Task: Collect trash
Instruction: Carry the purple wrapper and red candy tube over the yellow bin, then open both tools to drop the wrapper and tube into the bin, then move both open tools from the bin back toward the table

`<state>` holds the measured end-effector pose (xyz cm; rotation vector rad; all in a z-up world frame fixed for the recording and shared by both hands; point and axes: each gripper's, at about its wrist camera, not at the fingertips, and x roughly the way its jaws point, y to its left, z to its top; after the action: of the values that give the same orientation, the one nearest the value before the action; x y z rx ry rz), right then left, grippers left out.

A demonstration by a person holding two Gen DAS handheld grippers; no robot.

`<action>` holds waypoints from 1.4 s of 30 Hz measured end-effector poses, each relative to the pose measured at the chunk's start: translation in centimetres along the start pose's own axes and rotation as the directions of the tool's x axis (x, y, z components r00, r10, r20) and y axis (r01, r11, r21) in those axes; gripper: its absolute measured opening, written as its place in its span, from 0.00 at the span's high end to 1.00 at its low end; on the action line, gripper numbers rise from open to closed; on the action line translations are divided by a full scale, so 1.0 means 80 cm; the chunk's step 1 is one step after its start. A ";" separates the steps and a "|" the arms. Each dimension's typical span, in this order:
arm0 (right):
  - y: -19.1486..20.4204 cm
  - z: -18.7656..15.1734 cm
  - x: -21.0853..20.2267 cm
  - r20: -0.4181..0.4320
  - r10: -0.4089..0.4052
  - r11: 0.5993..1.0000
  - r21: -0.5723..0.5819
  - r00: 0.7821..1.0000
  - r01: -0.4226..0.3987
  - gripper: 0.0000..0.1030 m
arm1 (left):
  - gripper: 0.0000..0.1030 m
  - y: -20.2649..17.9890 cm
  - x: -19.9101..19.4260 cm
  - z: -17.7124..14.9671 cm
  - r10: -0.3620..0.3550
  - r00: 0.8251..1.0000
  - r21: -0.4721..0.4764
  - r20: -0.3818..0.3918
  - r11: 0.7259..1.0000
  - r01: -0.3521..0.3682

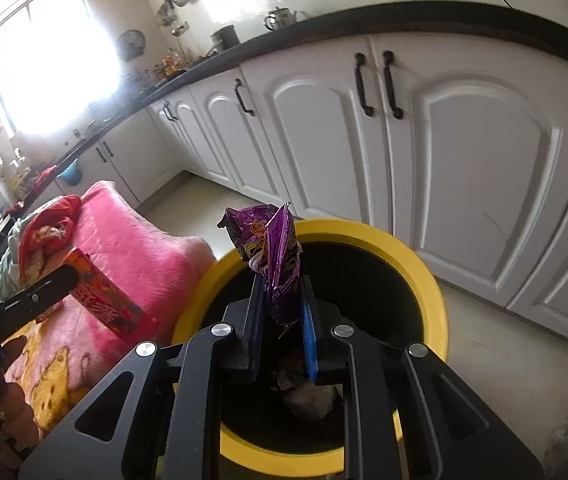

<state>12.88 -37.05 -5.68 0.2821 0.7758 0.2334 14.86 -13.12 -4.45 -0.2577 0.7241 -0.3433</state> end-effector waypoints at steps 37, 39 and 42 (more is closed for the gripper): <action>-0.004 -0.003 -0.001 0.035 -0.042 0.999 0.027 0.999 0.041 0.44 | 0.11 0.031 0.012 -0.014 0.071 0.996 -0.027 -0.051 0.997 -0.072; 0.006 -0.002 -0.004 0.047 -0.035 0.999 0.005 0.998 0.035 0.43 | 0.11 0.040 0.002 -0.012 0.096 0.995 -0.038 -0.035 0.995 -0.097; 0.024 -0.003 -0.009 0.066 -0.020 0.999 -0.032 0.998 0.022 0.42 | 0.11 0.053 -0.016 -0.011 0.139 0.990 -0.046 -0.006 0.989 -0.139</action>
<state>12.00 -35.47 -4.75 0.2493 0.7087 0.2159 14.27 -8.87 -5.77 -0.2494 0.7494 -0.1946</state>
